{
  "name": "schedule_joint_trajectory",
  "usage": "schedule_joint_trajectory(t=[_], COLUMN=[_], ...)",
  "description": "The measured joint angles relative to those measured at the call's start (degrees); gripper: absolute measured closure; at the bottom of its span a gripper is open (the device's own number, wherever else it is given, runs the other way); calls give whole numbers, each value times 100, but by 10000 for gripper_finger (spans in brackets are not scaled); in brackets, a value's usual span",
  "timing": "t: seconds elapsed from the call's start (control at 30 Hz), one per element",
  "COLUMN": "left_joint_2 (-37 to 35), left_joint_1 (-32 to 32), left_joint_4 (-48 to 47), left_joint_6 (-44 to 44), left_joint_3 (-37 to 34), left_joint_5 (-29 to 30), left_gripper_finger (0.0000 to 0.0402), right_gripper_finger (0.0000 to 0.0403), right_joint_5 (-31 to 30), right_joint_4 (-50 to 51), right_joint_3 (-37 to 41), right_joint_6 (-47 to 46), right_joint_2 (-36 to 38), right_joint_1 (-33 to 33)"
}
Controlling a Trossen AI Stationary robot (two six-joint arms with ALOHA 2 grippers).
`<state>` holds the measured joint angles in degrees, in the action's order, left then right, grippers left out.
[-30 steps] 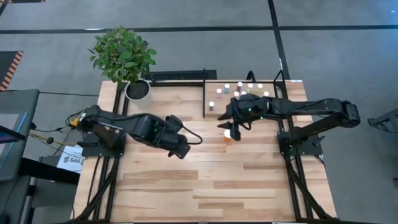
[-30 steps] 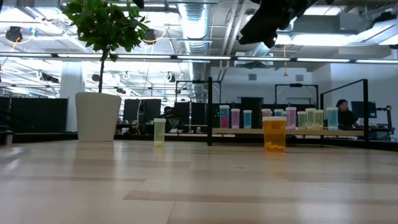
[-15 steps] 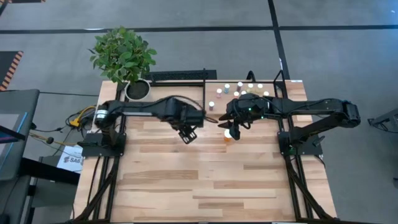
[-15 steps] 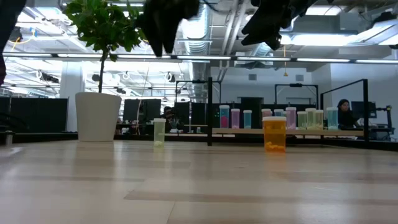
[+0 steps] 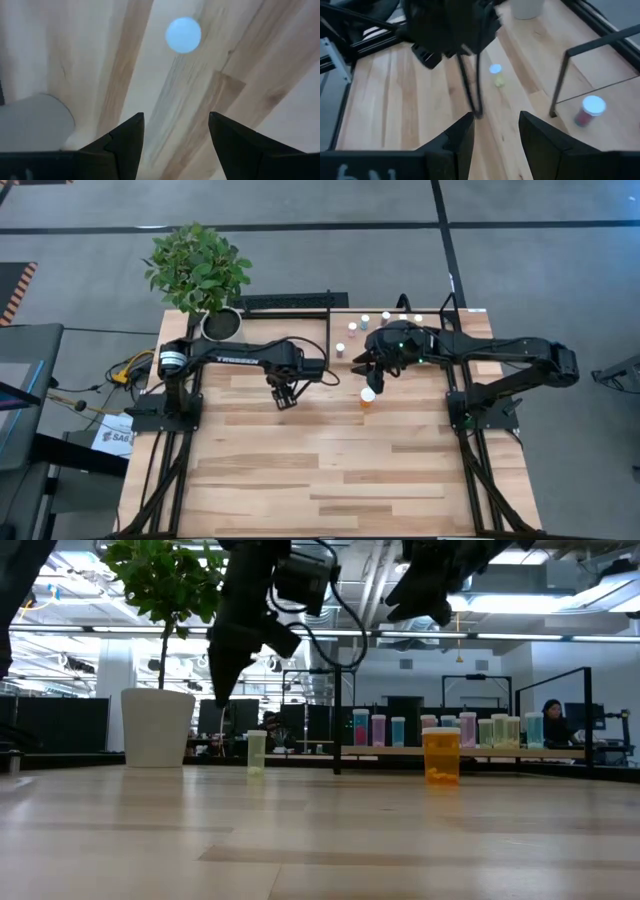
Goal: Pick and place medicine bottles onto shelf by color
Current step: Put the yellow pill bottle on the shelf
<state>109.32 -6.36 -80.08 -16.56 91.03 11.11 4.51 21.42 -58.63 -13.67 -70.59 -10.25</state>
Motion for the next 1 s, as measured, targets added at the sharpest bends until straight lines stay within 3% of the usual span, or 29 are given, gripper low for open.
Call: schedule_joint_trajectory(t=[0.27,0.4,0.6,0.73,0.87,1.0], left_joint_2=[-38,-141,-727,-1820,-3104,-3935], left_joint_1=[36,43,110,38,-151,-297], left_joint_4=[44,302,1005,1995,4158,5531], left_joint_6=[552,801,1349,1375,1305,941], left_joint_3=[-202,-202,-342,-1464,-2964,-4070], left_joint_5=[290,14,60,-77,-260,-554], left_gripper_finger=[192,192,192,192,192,192], right_gripper_finger=[228,228,228,228,228,228], right_joint_5=[-9,-9,-9,-9,-7,-7], right_joint_4=[-1,-3,-23,-48,-59,-67], right_joint_3=[0,0,0,0,-2,-1], right_joint_6=[5,6,11,13,13,13], right_joint_2=[2,2,2,2,2,2], right_joint_1=[-154,-154,-150,-150,-147,-148])
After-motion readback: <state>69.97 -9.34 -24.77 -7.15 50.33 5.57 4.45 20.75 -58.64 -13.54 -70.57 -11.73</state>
